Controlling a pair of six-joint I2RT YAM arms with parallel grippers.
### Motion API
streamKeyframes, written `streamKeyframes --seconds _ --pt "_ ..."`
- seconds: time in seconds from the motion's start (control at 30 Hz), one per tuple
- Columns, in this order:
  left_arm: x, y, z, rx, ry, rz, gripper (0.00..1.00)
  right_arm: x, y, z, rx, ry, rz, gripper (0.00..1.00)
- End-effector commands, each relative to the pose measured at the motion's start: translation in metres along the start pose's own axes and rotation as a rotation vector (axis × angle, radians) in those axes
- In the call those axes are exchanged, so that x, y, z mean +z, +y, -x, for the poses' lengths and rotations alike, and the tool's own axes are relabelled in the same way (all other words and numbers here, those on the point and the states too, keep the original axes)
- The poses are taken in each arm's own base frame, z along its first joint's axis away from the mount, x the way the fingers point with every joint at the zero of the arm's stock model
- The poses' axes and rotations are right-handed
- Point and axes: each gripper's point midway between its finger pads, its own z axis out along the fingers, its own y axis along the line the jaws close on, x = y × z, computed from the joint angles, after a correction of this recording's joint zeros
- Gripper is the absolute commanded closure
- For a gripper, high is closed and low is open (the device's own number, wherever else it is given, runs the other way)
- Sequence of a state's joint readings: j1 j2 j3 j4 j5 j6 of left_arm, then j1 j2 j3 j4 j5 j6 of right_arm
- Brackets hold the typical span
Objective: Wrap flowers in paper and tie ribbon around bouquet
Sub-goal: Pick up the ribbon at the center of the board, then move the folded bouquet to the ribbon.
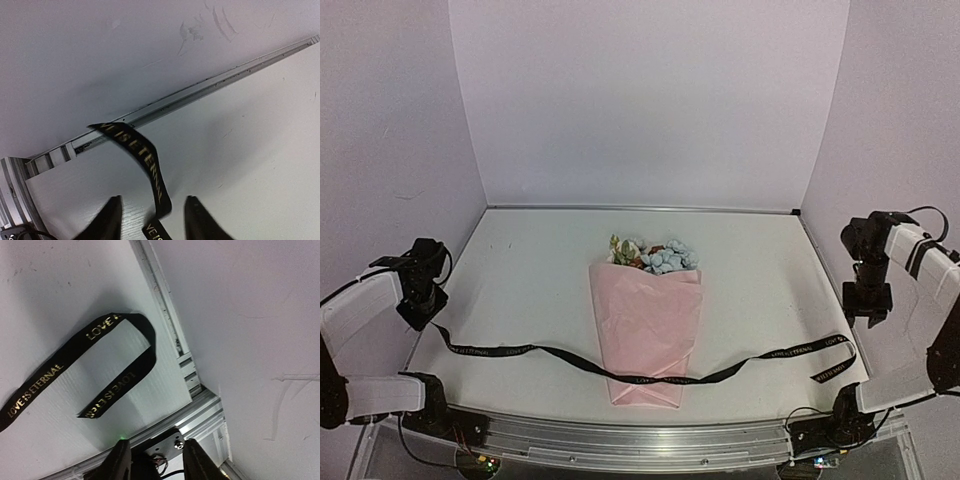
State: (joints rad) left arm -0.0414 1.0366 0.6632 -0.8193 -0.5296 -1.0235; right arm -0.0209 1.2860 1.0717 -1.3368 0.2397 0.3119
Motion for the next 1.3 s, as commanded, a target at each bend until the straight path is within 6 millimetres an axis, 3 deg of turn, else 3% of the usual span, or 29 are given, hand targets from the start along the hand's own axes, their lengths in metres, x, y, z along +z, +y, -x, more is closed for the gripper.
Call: streamKeyframes --seconds 0.0,0.1,0.3,0.4,0.47,0.6,0.73,0.87,1.03,1.27 --pt "-0.007 -0.013 0.004 -0.029 0.015 -0.074 0.17 -0.016 0.032 -0.015 0.04 0.037 0.223 0.54" --pt "-0.016 -0.033 0.006 0.013 0.043 -0.163 0.01 -0.027 0.054 -0.019 -0.014 0.019 0.305 0.46" --pt "-0.054 -0.092 0.008 0.143 0.074 -0.486 0.0 -0.041 0.108 -0.026 -0.136 -0.03 0.45 0.38" --pt "-0.075 -0.119 -0.009 0.235 0.112 -0.6 0.0 -0.045 0.147 -0.03 -0.193 -0.04 0.558 0.35" --pt "-0.092 -0.136 -0.029 0.314 0.131 -0.657 0.0 -0.047 0.175 -0.033 -0.216 -0.031 0.621 0.34" --pt "-0.127 -0.179 -0.087 0.458 0.274 -0.883 0.04 -0.051 0.223 -0.038 -0.287 -0.015 0.693 0.33" --pt "-0.151 -0.204 -0.142 0.562 0.425 -1.057 0.07 -0.059 0.275 -0.037 -0.299 0.0 0.803 0.32" --pt "-0.165 -0.216 -0.188 0.656 0.551 -1.153 0.07 -0.059 0.317 -0.04 -0.309 0.022 0.858 0.31" --pt "-0.174 -0.225 -0.236 0.719 0.69 -1.217 0.09 -0.052 0.354 -0.04 -0.286 0.046 0.899 0.31" --pt "-0.172 -0.234 -0.279 0.768 0.783 -1.224 0.19 -0.028 0.376 -0.04 -0.231 0.108 0.889 0.34"
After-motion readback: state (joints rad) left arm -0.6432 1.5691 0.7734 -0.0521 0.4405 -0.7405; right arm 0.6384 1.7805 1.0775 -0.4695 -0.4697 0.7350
